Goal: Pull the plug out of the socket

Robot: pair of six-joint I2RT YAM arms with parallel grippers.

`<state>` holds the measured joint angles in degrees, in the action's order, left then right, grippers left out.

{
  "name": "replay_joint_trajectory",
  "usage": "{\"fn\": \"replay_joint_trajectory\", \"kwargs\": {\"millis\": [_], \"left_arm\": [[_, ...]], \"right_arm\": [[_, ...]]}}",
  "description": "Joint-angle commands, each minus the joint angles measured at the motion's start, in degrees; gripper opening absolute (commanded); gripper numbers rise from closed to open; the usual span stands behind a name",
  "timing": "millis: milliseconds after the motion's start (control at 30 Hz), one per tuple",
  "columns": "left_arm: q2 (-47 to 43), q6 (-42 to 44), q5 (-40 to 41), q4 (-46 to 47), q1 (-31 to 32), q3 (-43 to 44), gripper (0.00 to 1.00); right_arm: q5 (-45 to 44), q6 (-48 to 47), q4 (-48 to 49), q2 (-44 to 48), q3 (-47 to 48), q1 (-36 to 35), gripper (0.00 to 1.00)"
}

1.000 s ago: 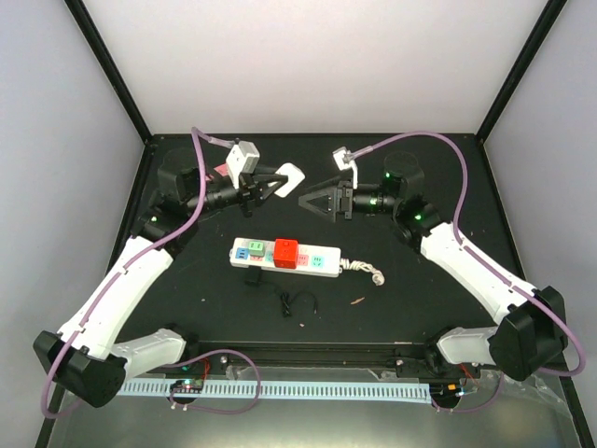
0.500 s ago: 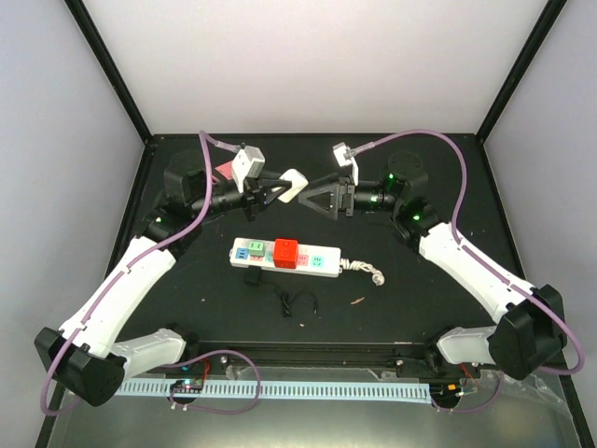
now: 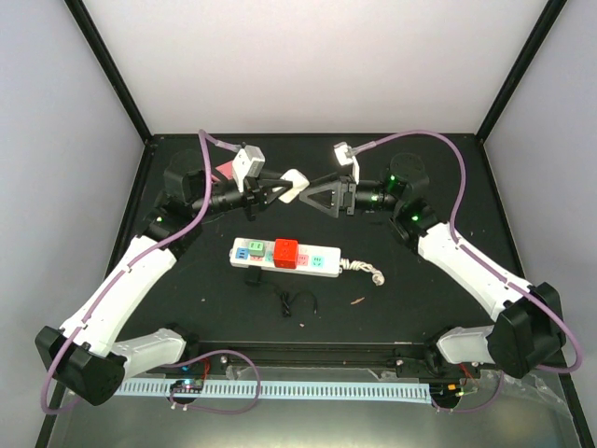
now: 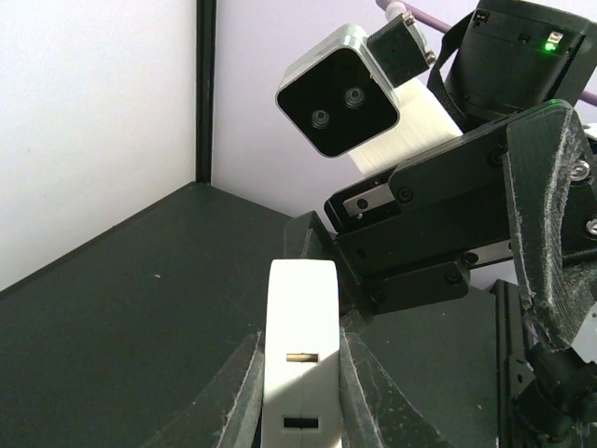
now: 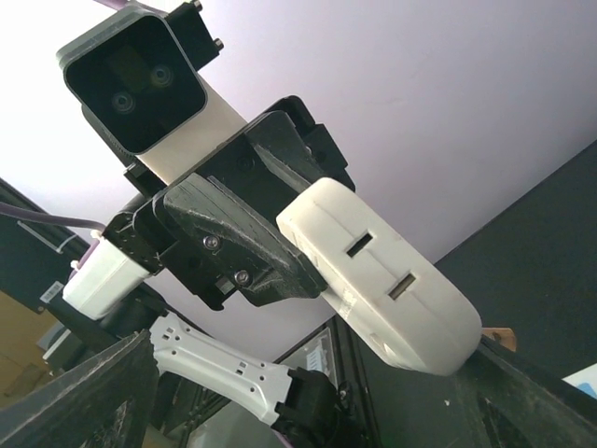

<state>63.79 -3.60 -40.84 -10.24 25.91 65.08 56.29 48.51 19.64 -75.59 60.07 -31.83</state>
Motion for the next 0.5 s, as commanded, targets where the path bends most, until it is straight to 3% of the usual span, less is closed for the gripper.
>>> {"fn": "replay_joint_trajectory", "kwargs": {"millis": [0, 467], "left_arm": [[0.73, -1.82, -3.80, 2.42, 0.98, -0.48, 0.02], [0.90, -5.03, -4.75, 5.05, 0.90, -3.41, 0.02]], "right_arm": [[4.36, 3.64, 8.29, 0.09, -0.97, -0.81, 0.88], [9.59, 10.60, 23.35, 1.62, -4.13, -1.75, 0.72]]}}
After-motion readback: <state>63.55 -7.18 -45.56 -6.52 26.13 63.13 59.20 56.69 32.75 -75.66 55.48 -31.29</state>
